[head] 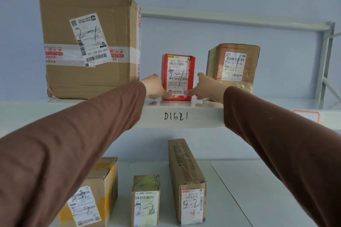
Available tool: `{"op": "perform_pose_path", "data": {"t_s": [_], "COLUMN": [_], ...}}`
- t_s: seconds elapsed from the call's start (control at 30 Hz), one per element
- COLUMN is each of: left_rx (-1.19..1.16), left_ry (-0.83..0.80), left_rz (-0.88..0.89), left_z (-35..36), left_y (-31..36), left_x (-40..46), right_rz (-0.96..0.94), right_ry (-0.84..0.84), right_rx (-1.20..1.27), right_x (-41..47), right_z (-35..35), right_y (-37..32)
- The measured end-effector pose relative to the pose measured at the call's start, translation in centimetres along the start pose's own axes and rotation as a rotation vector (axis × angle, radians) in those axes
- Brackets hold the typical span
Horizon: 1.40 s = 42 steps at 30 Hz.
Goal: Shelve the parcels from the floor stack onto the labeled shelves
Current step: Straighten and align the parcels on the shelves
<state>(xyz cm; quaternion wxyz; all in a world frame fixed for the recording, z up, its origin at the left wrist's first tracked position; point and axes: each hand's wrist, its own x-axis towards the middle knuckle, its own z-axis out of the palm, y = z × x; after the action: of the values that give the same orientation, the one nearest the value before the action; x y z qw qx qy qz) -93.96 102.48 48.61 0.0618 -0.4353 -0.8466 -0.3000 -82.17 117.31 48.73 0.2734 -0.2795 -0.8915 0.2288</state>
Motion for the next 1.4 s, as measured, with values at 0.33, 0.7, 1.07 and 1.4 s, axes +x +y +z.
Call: {"op": "perform_pose_path", "data": {"t_s": [0.33,0.7,1.07,1.4], "left_rx": [0.055,0.005,-0.167,-0.21], "left_ry": [0.237,0.446,0.205,0.202], "left_rz": [0.224,0.028,-0.105,-0.203], "left_z": [-5.4,-12.6,-14.2,-13.7], "left_y": [-5.0,-20.5,-23.5,-24.0], "left_x": [-10.3,-9.3,-6.2,-3.9], "right_rz": [-0.396,-0.159,0.015,0.052], "right_ry": [0.251,0.052,0.04,0.014], "right_rx": [0.004,0.122,0.16,0.179], "right_x": [-6.8,-4.8,-1.2,1.5], "right_z": [1.4,8.8,12.3,13.4], "right_y": [-5.6,-14.1,-15.8,-15.7]}}
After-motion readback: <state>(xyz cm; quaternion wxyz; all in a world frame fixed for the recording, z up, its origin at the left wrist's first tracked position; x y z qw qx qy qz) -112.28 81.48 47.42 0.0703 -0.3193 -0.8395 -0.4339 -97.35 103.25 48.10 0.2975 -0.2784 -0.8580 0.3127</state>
